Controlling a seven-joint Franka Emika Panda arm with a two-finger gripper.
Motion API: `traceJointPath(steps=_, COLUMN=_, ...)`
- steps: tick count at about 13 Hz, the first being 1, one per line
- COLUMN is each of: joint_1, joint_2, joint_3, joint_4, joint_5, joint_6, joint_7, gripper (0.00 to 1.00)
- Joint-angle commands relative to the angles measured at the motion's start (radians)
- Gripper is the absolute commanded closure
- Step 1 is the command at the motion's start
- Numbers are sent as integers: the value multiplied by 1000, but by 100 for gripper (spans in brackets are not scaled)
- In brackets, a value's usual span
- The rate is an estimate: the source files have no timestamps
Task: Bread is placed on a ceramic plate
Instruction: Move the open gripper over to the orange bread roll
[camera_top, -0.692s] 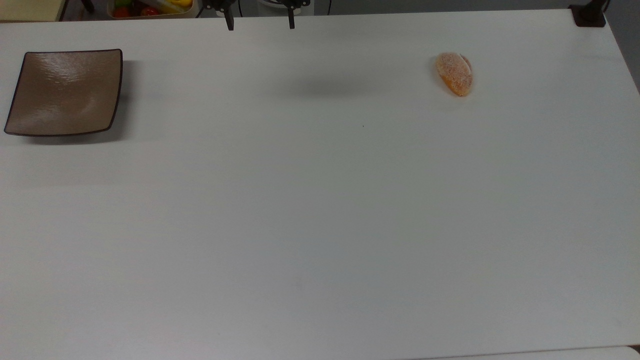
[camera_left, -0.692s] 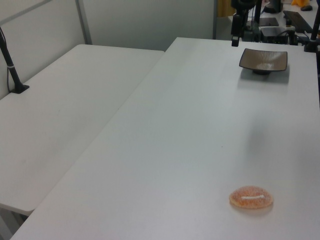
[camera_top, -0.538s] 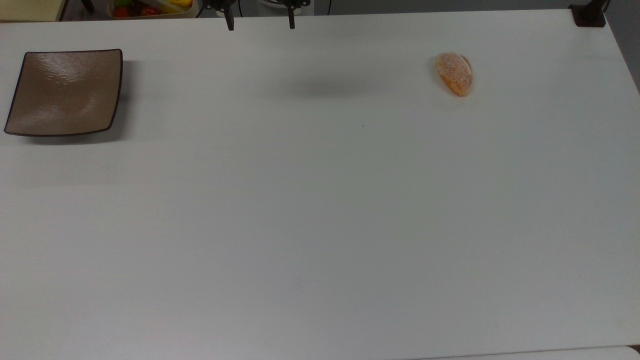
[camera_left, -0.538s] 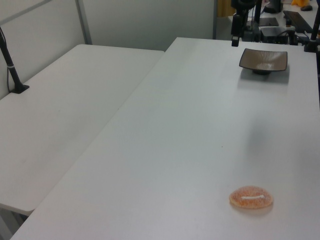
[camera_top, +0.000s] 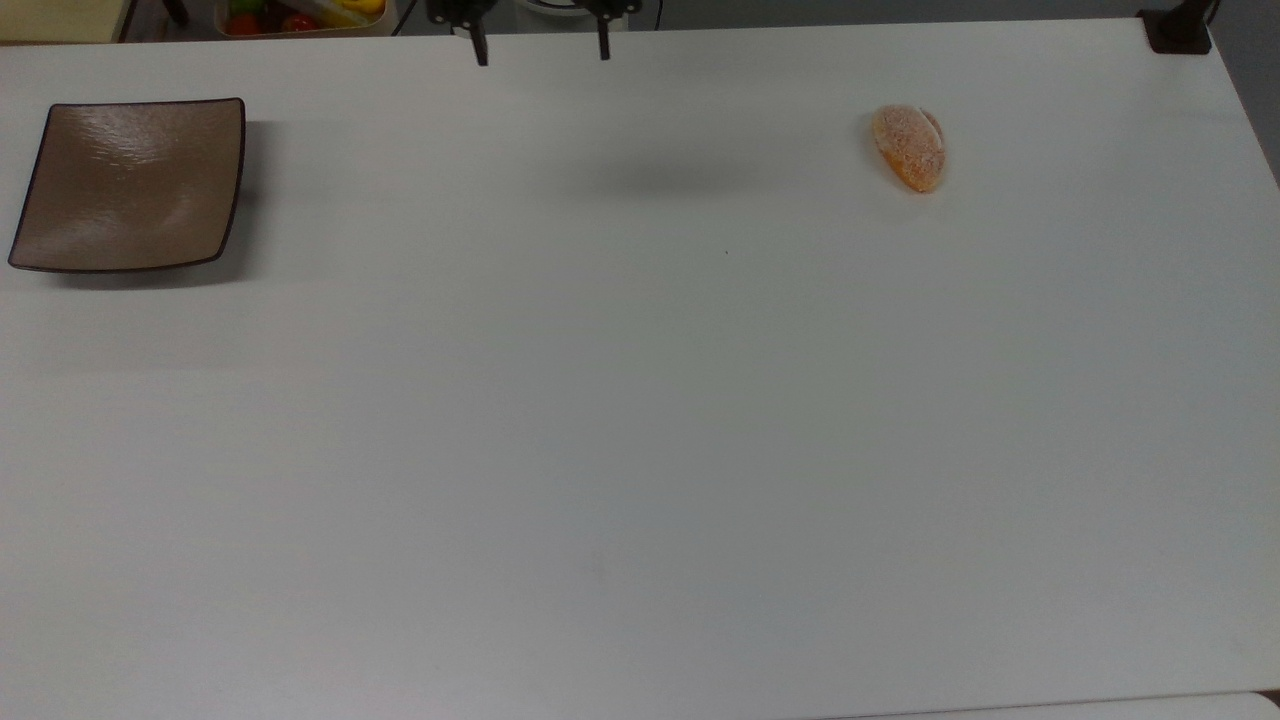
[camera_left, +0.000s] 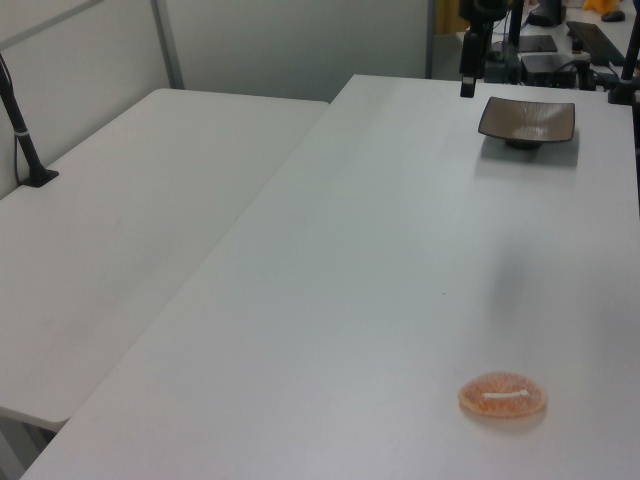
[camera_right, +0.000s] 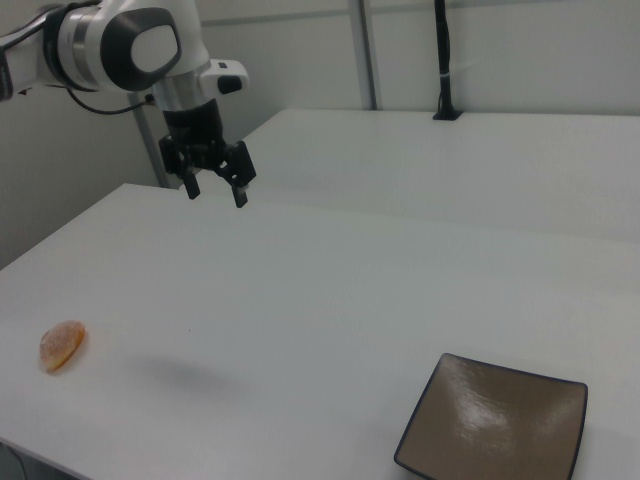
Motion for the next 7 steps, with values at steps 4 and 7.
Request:
traceJointPath(steps=4, joint_1=158, joint_2=-20, joint_3=46, joint_4=-71, joint_5=4, joint_6=30, joint_7=118, gripper=0)
traceJointPath(steps=7, joint_1=275, joint_2=-20, joint_3=57, joint_4=-67, joint_5=22, joint_6=32, joint_7=174, gripper=0)
